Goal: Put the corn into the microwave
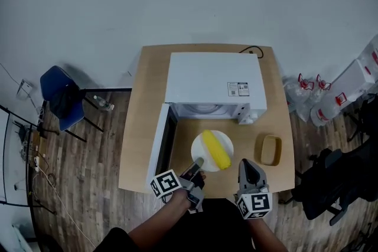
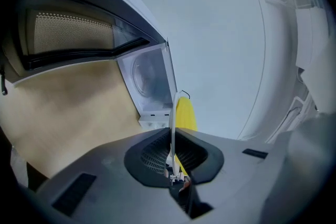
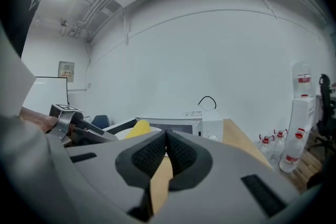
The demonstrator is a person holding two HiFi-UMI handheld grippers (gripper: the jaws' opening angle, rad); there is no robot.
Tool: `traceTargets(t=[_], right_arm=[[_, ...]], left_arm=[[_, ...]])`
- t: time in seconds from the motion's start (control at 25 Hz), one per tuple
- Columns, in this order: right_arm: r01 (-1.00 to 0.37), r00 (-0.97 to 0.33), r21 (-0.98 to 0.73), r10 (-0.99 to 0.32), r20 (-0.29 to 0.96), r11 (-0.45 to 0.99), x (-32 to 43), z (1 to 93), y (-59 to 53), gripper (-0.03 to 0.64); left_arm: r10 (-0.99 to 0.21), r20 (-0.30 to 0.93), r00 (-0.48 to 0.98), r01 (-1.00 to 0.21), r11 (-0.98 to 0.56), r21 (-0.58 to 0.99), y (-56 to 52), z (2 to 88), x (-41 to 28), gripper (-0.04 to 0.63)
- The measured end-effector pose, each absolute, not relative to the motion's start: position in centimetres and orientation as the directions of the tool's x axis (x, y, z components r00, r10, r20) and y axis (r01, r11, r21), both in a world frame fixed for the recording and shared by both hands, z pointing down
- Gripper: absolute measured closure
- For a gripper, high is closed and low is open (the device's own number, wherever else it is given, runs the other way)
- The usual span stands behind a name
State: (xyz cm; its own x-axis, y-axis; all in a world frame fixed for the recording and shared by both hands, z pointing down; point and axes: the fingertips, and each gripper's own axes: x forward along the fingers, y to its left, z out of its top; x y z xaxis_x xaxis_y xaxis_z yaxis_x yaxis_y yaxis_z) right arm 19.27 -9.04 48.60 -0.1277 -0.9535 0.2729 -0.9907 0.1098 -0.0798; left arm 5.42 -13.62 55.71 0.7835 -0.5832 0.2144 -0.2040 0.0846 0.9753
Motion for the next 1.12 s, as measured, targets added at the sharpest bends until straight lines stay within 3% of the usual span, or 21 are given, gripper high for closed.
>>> traceTargets(t=[0.52,1.12], right_arm=[[-0.963,-0.268,-0.066,-0.912,0.312,0.261,21.0,50.2,-17.1,0.557],[-0.935,-0.344,-0.042,-0.866,0.363,0.353,21.6,51.9,-20.1,0.557]], left_arm=[[-0.689,0.259,0.677,-0.212,0.154,0.965,-20.8,59.9,6.7,0.575],[-0.805,0.246,0.540,-0.183,0.173,0.968,-27.0,66.4,6.3,0.575]])
